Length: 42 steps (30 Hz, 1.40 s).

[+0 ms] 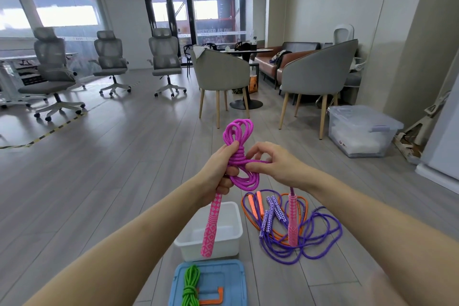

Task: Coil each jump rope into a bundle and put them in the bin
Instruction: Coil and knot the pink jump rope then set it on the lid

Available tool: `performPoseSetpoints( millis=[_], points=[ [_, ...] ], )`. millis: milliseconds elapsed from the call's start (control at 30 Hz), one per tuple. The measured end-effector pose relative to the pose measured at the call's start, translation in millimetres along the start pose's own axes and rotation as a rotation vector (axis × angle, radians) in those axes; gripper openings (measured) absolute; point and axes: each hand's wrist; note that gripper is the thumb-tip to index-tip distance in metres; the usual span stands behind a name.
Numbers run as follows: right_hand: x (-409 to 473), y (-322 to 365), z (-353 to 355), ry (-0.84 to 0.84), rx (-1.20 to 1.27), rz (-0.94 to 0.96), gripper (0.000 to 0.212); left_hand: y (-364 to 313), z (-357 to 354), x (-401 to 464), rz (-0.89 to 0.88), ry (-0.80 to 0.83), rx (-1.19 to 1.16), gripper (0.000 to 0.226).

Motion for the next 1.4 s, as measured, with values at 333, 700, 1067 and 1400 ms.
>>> performPoseSetpoints(
  millis=[333,700,1067,1400],
  points=[
    [5,-2,-9,-0.143,-0.001,0.009,0.053,2,-2,-1,0.032,-0.008,-0.113,0.044],
    [-7,-4,6,-0.15,-0.021,0.035,0.037,6,-15,0,-0.108,-0.027,0.207,0.035],
    [-4,-59,-11,0.129,-0.091,-0.13,0.005,-19,8,-8,-0.161,-0.111,-0.1,0.043],
    [-2,-65,-31,0.363,-0.028,-0.273,0.015,-14,8,-10,-0.2,-0.029,-0.085,0.036]
  ],
)
Point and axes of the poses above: each hand's wrist, its own x-axis towards the middle knuckle, its own z-axis out of the back of the hand, y = z × x, and after that the axes turned 15 degrees about y, right-handed
